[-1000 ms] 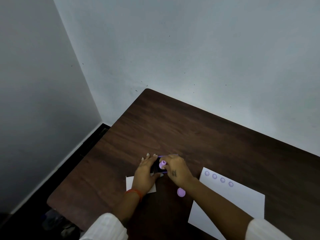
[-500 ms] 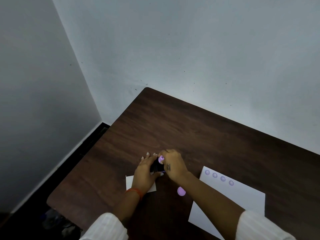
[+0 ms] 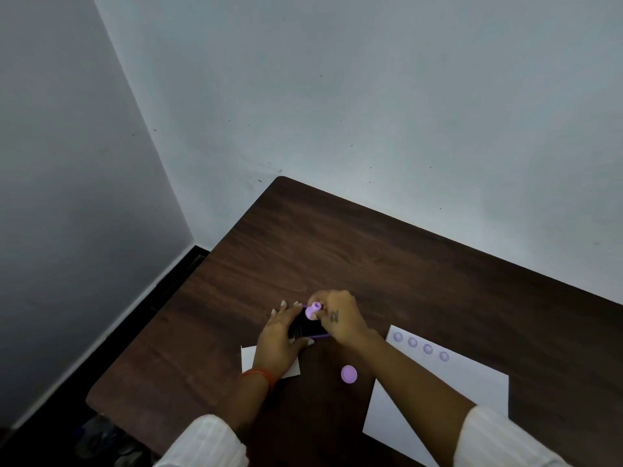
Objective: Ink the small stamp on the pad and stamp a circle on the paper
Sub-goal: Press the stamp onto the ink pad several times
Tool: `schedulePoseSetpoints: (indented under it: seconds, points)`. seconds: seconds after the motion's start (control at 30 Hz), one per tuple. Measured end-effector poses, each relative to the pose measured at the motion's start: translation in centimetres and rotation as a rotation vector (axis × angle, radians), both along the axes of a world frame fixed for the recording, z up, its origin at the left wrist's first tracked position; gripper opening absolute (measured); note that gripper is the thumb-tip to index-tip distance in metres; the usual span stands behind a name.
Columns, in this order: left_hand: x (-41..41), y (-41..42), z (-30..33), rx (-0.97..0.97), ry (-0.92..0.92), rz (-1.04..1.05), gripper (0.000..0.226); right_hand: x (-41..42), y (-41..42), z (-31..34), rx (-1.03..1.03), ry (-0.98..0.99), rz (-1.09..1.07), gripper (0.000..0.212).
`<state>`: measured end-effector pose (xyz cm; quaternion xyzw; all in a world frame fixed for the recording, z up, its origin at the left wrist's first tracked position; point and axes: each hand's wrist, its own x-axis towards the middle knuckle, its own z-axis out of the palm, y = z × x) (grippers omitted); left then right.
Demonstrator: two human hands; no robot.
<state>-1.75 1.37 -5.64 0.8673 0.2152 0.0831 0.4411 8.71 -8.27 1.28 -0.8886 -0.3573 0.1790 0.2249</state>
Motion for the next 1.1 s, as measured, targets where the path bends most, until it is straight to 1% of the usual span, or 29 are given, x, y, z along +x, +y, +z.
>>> schedulePoseSetpoints:
  seconds: [0.03,0.13,0.2,0.3,0.37,0.4,0.5,0.57,0.7,0.77,0.83,0.9,1.0,1.1]
  points:
    - [0.0,0.0,0.1,0.001,0.002,0.004,0.067,0.2,-0.4,-0.1,-0.011,-0.007,-0.002,0.013]
    - [0.1,-0.1,0.1,0.001,0.005,0.015,0.069,-0.1,-1.5,-1.3,-0.096,-0.145,0.091,0.019]
    - [0.1,-0.2,0.1,-0.002,0.001,0.019,0.069,-0.4,-1.4,-2.0,-0.090,-0.186,0.108,0.021]
    - [0.1,0.0,-0.1,0.009,0.000,0.016,0.069,-0.1,-0.7,-1.9,-0.063,-0.152,0.028,0.012]
    - [0.1,0.0,-0.1,0.015,-0.001,0.018,0.069,0.0,-0.6,-1.8,-0.054,-0.151,-0.006,0.010]
    - [0.1,0.0,-0.1,0.016,-0.002,0.017,0.069,0.0,-0.7,-1.9,-0.059,-0.161,0.012,0.010]
    - [0.1,0.0,-0.3,0.008,-0.007,0.017,0.069,0.2,-1.2,-1.6,-0.123,-0.216,0.185,0.017]
    - [0.1,0.0,-0.3,0.005,-0.008,0.020,0.069,0.6,-1.4,-1.4,-0.137,-0.219,0.234,0.020]
    - [0.1,-0.1,-0.3,0.007,-0.007,0.025,0.069,-0.2,-1.1,-1.1,-0.065,-0.181,0.115,0.017]
    - [0.1,-0.1,-0.1,0.004,-0.004,0.020,0.069,0.2,-0.8,-0.4,-0.026,-0.102,0.039,0.016]
    - [0.0,-0.1,0.0,0.001,-0.002,0.019,0.069,0.9,-1.1,0.2,-0.011,-0.023,0.015,0.019]
    - [0.0,0.0,0.1,-0.004,0.002,0.020,0.070,0.7,-1.7,0.1,-0.016,-0.010,0.061,0.018]
    - [0.0,-0.1,0.1,-0.003,-0.001,0.015,0.070,-1.1,-2.7,-1.3,-0.034,-0.084,0.160,0.020]
    - [0.0,-0.1,-0.1,0.009,0.012,0.016,0.069,-1.3,-2.7,-2.1,-0.065,-0.139,0.208,0.022]
